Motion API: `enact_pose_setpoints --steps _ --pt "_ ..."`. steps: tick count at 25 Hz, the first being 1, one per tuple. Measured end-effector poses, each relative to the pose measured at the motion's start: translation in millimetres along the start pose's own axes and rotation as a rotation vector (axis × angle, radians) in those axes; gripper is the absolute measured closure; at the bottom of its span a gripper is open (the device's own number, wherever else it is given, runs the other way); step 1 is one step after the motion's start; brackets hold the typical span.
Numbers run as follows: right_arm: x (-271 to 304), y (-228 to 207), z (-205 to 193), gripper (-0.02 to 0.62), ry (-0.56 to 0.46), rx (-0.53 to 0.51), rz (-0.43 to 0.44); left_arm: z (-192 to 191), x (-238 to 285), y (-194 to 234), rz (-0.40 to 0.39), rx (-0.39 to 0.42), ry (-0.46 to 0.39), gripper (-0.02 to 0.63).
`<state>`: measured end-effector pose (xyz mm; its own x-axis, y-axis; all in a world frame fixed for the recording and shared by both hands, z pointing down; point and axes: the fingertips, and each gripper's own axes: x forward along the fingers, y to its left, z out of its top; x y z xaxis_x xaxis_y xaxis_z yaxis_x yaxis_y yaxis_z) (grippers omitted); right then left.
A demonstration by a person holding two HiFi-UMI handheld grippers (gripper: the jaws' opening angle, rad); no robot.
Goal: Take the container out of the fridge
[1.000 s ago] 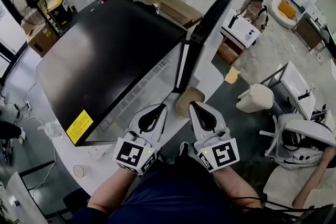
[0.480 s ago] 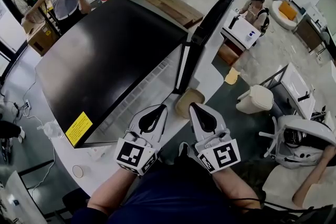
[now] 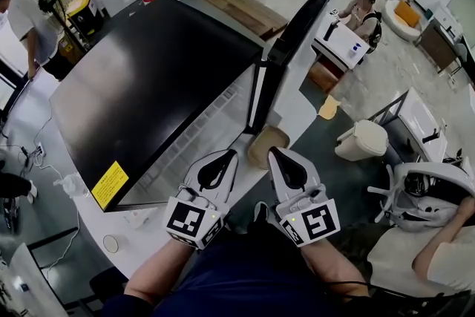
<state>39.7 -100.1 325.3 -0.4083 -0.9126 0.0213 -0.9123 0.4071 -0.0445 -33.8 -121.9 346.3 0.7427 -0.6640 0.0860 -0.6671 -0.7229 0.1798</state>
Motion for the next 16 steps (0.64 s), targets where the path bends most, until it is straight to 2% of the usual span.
enact_pose_setpoints --steps 16 --pt "-3.4 -1.0 -6.1 0.589 0.021 0.007 -0.006 -5.5 0.2 -4.6 -0.012 0.008 0.021 0.604"
